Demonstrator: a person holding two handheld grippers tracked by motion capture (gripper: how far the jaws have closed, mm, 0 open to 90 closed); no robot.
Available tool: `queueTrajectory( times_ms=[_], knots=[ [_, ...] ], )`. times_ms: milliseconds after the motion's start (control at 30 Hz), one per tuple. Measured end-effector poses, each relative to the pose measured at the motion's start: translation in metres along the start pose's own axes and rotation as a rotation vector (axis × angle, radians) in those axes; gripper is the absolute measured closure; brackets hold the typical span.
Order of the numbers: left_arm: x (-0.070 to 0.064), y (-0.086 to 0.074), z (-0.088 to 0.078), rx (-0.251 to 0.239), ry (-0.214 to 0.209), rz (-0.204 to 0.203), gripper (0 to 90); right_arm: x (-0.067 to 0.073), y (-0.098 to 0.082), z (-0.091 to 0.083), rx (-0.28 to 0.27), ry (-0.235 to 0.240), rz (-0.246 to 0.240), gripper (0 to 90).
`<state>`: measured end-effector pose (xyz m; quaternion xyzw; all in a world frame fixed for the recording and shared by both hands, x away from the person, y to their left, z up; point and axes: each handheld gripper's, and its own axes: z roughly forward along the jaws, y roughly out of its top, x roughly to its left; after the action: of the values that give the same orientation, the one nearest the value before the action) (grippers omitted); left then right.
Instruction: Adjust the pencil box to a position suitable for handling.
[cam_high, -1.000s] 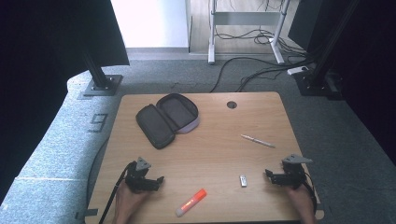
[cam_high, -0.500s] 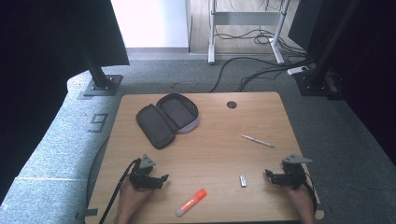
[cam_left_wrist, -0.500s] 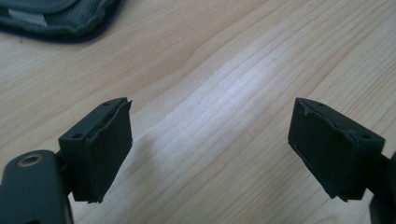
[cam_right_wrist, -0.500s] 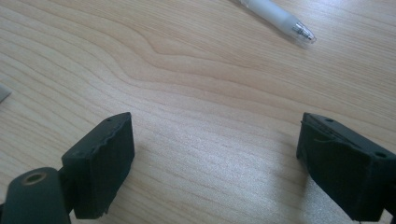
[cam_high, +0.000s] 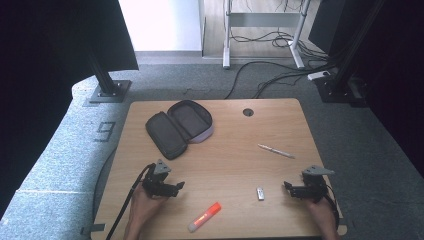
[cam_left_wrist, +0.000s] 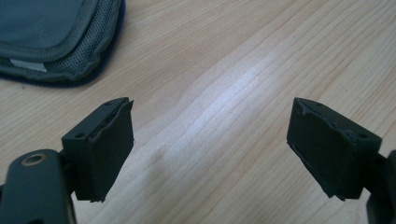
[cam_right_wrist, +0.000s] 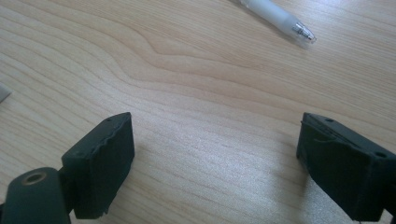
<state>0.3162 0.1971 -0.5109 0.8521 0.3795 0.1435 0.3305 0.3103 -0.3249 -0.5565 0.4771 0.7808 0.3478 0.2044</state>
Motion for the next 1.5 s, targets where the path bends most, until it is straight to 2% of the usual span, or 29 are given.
queueTrajectory(
  times_ms=[100, 167, 233, 433, 500, 667, 767, 900, 967, 1067, 1133, 1200, 1300, 1400, 1500],
  knots=[
    [0.001, 0.004, 0.002, 0.000, -0.003, 0.009, 15.6, 0.000, 0.000, 0.000, 0.000, 0.000, 0.000, 11.0],
    [0.003, 0.006, 0.003, -0.005, -0.020, -0.003, 16.2, 0.000, 0.000, 0.000, 0.000, 0.000, 0.000, 11.0],
    [0.004, 0.008, 0.004, 0.000, -0.014, -0.001, 16.4, 0.000, 0.000, 0.000, 0.000, 0.000, 0.000, 11.0],
    [0.007, 0.016, 0.008, -0.011, -0.032, -0.001, 16.8, 0.000, 0.000, 0.000, 0.000, 0.000, 0.000, 11.0],
    [0.010, 0.018, 0.009, -0.017, -0.045, -0.016, 17.6, 0.000, 0.000, 0.000, 0.000, 0.000, 0.000, 11.0],
    [0.013, 0.026, 0.012, -0.009, -0.034, -0.004, 17.8, 0.000, 0.000, 0.000, 0.000, 0.000, 0.000, 11.0],
    [0.015, 0.030, 0.012, -0.015, -0.050, -0.008, 19.6, 0.000, 0.000, 0.000, 0.000, 0.000, 0.000, 11.0],
    [0.014, 0.038, 0.014, -0.009, -0.031, 0.016, 19.9, 0.000, 0.000, 0.000, 0.000, 0.000, 0.000, 11.0],
    [0.016, 0.043, 0.016, -0.010, -0.048, 0.011, 21.1, 0.000, 0.000, 0.000, 0.000, 0.000, 0.000, 11.0],
    [0.016, 0.050, 0.019, -0.003, -0.038, 0.030, 21.2, 0.000, 0.000, 0.000, 0.000, 0.000, 0.000, 11.0],
    [0.018, 0.053, 0.022, -0.004, -0.060, 0.017, 21.6, 0.000, 0.000, 0.000, 0.000, 0.000, 0.000, 11.0],
    [0.018, 0.058, 0.025, 0.003, -0.050, 0.027, 21.7, 0.000, 0.000, 0.000, 0.000, 0.000, 0.000, 11.0],
    [0.020, 0.064, 0.029, -0.003, -0.060, 0.025, 22.9, 0.000, 0.000, 0.000, 0.000, 0.000, 0.000, 11.0],
    [0.020, 0.072, 0.033, -0.010, -0.043, 0.044, 23.6, 0.000, 0.000, 0.000, 0.000, 0.000, 0.000, 11.0],
    [0.022, 0.079, 0.036, -0.019, -0.053, 0.035, 25.1, 0.000, 0.000, 0.000, 0.000, 0.000, 0.000, 11.0]
  ],
)
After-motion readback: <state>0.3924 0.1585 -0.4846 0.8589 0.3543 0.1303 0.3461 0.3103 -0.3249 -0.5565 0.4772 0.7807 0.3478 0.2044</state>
